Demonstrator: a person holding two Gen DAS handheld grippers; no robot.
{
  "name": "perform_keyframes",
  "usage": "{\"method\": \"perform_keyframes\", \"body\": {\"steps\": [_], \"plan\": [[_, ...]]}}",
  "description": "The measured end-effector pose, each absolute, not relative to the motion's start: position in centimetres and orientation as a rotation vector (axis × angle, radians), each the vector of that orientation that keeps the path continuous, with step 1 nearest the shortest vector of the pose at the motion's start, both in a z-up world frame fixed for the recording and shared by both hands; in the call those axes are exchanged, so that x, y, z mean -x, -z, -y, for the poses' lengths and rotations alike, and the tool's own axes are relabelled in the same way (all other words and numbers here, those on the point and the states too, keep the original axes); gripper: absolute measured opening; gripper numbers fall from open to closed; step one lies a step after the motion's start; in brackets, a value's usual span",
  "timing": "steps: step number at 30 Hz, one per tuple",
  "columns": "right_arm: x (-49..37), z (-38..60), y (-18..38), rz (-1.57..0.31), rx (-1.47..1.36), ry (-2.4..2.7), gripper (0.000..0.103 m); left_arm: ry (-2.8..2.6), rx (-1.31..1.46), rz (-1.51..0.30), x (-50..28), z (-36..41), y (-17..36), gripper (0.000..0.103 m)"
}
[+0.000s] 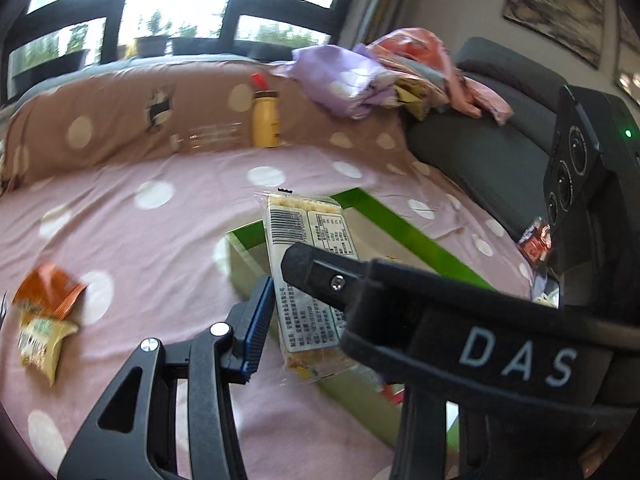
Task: Organize snacks
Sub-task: 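Carry the biscuit pack into the green box and open the right gripper, then move the right tool back to the orange chip bag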
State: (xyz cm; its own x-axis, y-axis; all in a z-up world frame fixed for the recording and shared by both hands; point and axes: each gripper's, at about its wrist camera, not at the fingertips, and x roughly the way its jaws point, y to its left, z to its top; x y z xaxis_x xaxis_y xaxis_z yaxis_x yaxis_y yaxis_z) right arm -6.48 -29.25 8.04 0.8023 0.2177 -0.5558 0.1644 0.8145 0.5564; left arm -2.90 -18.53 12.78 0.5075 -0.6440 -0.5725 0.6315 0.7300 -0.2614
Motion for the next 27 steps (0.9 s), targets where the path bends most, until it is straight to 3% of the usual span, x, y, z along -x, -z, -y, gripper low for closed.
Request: {"method": "perform_keyframes", "body": {"steps": [10, 21, 25, 27], "plan": [[9.0, 36.3, -6.1, -0.634, -0.826, 0.146, 0.061, 0.916, -0.023, -0.767, 3.3, 25.5, -11.4, 0.042], [9.8, 39.1, -3.8, -0.686, -0.915, 0.258, 0.061, 0.982, 0.039, -0.91, 3.1, 27.2, -9.5, 0.042], [10.0, 39.0, -4.2, -0.66, -0.91, 0.236, 0.061, 0.962, 0.038, -0.891, 3.5, 26.5, -10.0, 0.048], [10.1, 38.7, -4.6, -0.646, -0.887, 0.243, 0.062, 0.937, 0.037, -0.881, 3.5, 25.5, -10.4, 0.061]]}}
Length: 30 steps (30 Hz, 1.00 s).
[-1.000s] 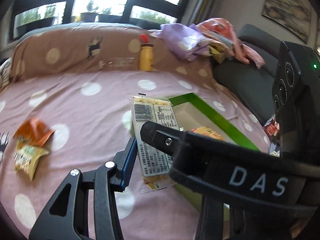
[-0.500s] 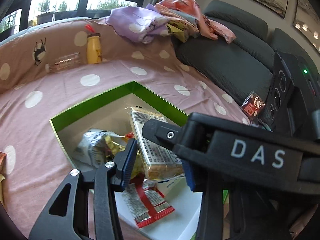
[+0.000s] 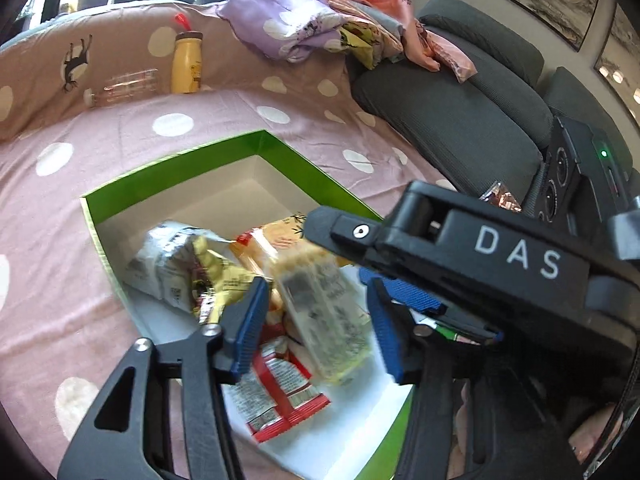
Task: Organize snacks
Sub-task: 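Move the right tool back to the orange chip bag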
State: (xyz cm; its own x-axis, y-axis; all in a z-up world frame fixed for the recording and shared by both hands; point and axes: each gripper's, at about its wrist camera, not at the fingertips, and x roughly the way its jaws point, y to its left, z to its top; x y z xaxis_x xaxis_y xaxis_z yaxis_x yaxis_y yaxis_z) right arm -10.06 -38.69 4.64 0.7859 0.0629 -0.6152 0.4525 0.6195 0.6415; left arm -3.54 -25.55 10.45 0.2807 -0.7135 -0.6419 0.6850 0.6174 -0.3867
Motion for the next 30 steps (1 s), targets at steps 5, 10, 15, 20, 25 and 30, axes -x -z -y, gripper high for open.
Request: {"method": "perform_keyframes", "body": {"steps": [5, 10, 15, 20, 25, 30], "plan": [[10.1, 37.9, -5.6, -0.597, -0.851, 0.235, 0.076, 0.862, 0.026, -0.831, 3.7, 21.4, -11.9, 0.086], [9.9, 36.4, -6.7, -0.553, -0.812, 0.201, 0.086, 0.704, 0.077, -0.8, 3.4, 15.3, -12.8, 0.088], [8.9, 34.0, -7.6, -0.54, -0.727, 0.154, 0.09, 0.539, 0.141, -0.794, 4.1, 9.6, -11.6, 0.101], [7.6, 31.2, -7.9, -0.573, -0.639, 0.106, 0.091, 0.373, 0.194, -0.775, 4.4, 4.2, -10.6, 0.102], [6.3, 28.5, -7.4, -0.605, -0.584, 0.072, 0.091, 0.224, 0.246, -0.764, 3.5, -0.1, -10.0, 0.102], [4.8, 25.0, -6.6, -0.656, -0.548, -0.021, 0.1, 0.103, 0.276, -0.765, 2.9, -2.8, -9.6, 0.102]]}}
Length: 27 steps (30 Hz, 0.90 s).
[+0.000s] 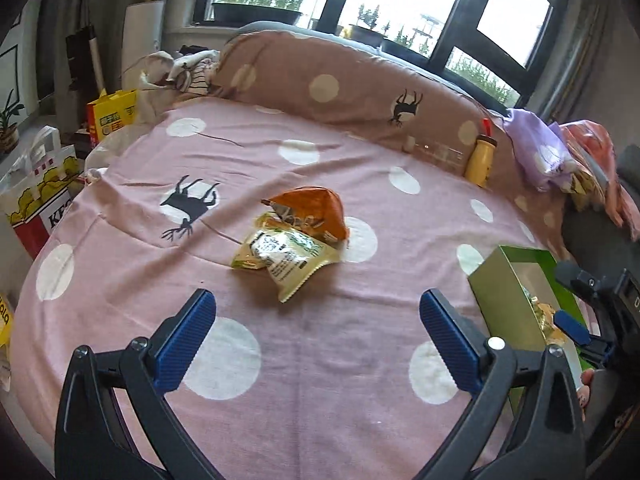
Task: Organize snacks
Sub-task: 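Move the right tool back to the orange chip bag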
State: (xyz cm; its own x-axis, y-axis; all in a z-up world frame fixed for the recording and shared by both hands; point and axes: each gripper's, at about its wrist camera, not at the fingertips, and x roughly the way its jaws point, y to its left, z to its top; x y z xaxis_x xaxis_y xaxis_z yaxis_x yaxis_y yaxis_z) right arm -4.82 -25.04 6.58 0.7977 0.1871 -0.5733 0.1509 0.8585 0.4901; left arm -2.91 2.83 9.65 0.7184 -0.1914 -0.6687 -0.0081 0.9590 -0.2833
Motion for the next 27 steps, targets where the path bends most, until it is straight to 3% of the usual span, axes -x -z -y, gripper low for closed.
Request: {"method": "perform_keyframes", "body": {"steps": [18, 27], "plan": [[2.6, 16.9, -4.2, -0.748, -0.362, -0.098, 0.102, 0.033, 0.293, -0.809, 2.6, -5.3, -9.5, 0.102], [1.7, 16.5, -3.9, -0.797, -0.417, -0.168, 0.102, -0.026, 0.353, -0.803, 2.6, -7.9, -9.7, 0.102]]}}
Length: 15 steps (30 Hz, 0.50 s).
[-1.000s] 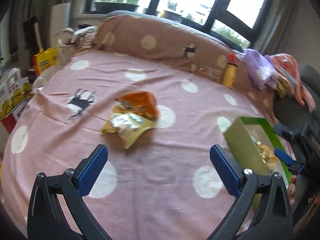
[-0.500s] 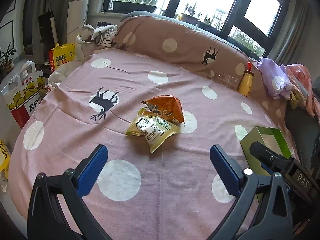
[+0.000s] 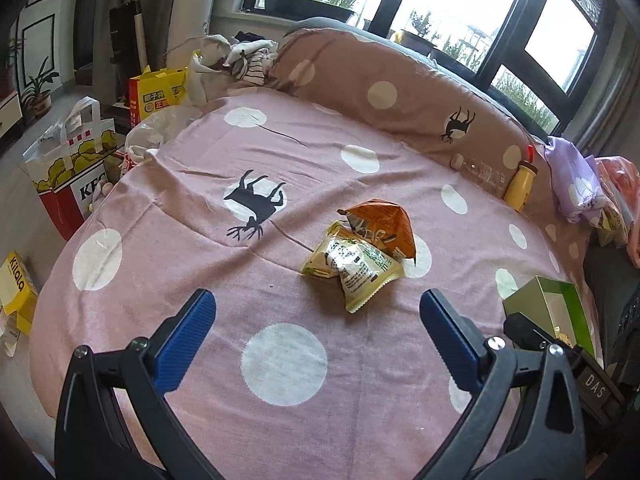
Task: Organize snacks
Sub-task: 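Move the right tool back to the orange chip bag, then grasp the orange chip bag with the right gripper and lift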
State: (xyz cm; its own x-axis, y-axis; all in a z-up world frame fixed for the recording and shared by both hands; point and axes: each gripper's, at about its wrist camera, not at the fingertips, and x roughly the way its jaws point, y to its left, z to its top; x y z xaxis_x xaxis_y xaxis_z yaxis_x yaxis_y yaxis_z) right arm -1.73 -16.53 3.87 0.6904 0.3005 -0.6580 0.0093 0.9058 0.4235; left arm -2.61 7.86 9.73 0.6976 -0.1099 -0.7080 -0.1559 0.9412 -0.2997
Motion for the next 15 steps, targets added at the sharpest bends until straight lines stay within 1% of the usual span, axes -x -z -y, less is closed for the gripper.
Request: {"method": "perform_keyframes", "body": {"steps": [4, 9, 12, 15], "plan": [[-0.1, 15.6, -4.9, -0.831, -0.442, -0.224, 0.102, -0.068, 0.369, -0.818, 2.4, -9.2, -9.4, 0.102], [-4.8, 13.0, -6.4, -0.875, -0.42, -0.28, 0.102, -0.129, 0.401, -0.859, 1.7, -10.7, -8.6, 0.102], [-8.4, 10.5, -6.1, -0.921, -0.362, -0.281, 0.102, -0.138, 0.406, -0.885, 1.5, -10.9, -8.1, 0.102], [-12.1, 7.7, -4.4, -1.024, -0.321, -0.294, 0.102, -0.151, 0.394, -0.894, 1.3, -10.9, -8.0, 0.102]]}}
